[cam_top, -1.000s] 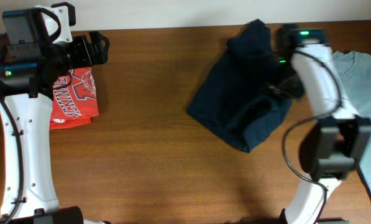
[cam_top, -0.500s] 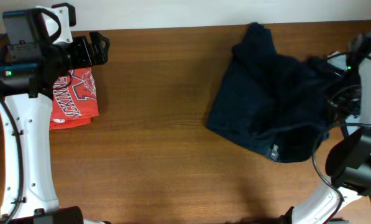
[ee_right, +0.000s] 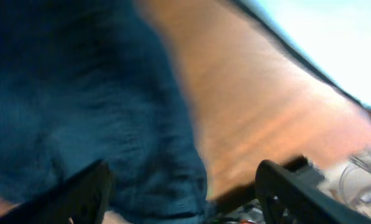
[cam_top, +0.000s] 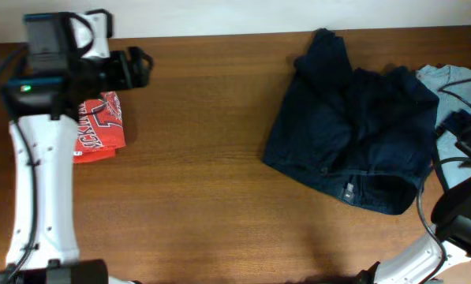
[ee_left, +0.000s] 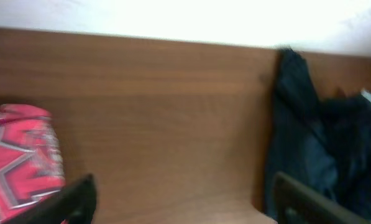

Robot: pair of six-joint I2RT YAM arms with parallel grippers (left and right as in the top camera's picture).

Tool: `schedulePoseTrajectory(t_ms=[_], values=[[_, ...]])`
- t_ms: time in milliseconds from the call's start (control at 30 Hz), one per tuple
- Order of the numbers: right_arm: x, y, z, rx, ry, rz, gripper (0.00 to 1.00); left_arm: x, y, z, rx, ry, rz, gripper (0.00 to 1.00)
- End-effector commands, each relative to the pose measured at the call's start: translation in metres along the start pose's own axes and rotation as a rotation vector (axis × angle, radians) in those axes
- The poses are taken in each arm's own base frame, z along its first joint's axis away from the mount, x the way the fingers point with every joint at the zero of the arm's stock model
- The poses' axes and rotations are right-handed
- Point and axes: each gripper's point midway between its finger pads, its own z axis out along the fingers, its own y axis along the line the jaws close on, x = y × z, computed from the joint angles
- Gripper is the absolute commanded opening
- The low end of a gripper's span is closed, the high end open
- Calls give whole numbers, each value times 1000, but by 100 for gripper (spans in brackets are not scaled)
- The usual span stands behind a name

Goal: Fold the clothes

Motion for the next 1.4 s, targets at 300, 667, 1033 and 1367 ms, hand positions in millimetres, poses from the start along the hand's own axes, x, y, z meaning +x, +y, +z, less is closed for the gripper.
schedulePoseTrajectory(t_ms=[300, 667, 1033, 1367], values=[[21, 128, -22, -187, -100, -410, 4, 87, -111, 109, 195, 325, 151, 7], [4, 136, -48, -257, -196, -381, 4, 159, -208, 162, 287, 457, 150, 1], [-3, 133, -59, -266, -231, -372, 5, 237, -275, 182, 365, 575, 257, 1], [-4, 114, -58, -259, -201, -318, 6, 278, -279, 201, 246, 603, 311, 1]])
